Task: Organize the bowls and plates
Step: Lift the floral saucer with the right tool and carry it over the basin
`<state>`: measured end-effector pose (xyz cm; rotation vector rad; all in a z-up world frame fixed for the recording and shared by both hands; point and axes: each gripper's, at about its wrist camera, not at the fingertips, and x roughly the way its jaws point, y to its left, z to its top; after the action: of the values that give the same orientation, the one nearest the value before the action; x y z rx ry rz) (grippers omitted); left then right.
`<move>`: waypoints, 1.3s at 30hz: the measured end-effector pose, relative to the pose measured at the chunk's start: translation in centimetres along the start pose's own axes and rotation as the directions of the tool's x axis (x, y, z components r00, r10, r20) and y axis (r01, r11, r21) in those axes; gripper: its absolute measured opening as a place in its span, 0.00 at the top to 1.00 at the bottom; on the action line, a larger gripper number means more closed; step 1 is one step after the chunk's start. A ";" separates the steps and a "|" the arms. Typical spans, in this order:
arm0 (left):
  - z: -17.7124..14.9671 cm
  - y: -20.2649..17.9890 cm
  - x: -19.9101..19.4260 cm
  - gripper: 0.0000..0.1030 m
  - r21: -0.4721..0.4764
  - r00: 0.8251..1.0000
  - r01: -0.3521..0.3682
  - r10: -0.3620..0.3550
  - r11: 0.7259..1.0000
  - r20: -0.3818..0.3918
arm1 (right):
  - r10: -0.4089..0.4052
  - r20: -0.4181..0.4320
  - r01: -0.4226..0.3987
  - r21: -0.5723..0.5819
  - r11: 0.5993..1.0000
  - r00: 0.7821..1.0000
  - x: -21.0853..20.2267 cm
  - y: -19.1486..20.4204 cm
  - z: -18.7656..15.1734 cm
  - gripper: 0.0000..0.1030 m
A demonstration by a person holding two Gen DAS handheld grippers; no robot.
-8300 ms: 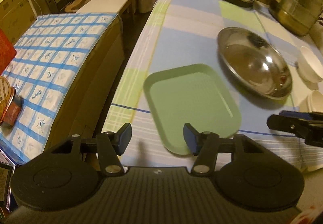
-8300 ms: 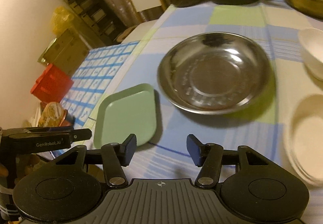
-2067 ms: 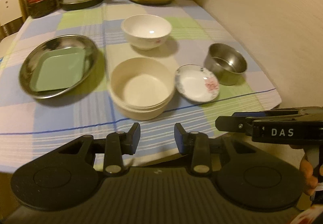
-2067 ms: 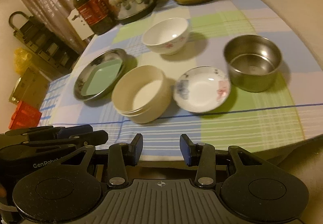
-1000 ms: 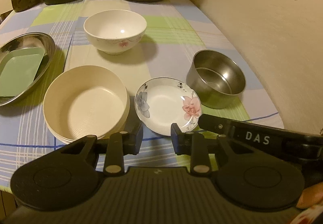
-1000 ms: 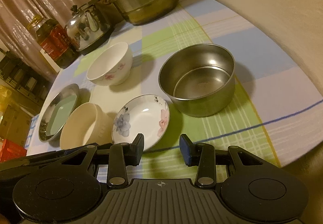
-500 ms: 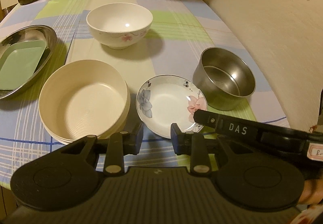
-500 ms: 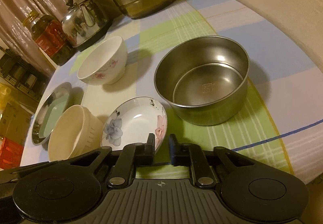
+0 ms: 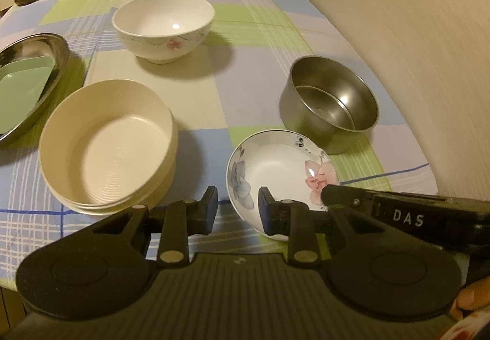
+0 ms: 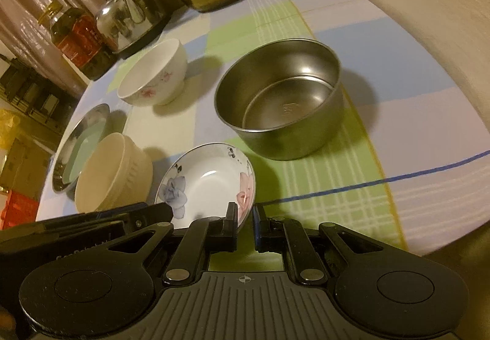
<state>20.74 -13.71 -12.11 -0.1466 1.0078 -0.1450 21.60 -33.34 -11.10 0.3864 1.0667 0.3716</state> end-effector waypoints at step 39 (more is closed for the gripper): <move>0.0 0.2 -2.2 0.91 0.041 0.998 0.000 -0.002 0.999 0.061 | -0.021 0.066 0.020 0.014 1.000 0.998 -1.9 2.3 -0.5 0.92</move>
<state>19.61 -13.10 -10.38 -0.1137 0.9429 -0.1608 20.10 -32.16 -8.80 0.3968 1.0078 0.3311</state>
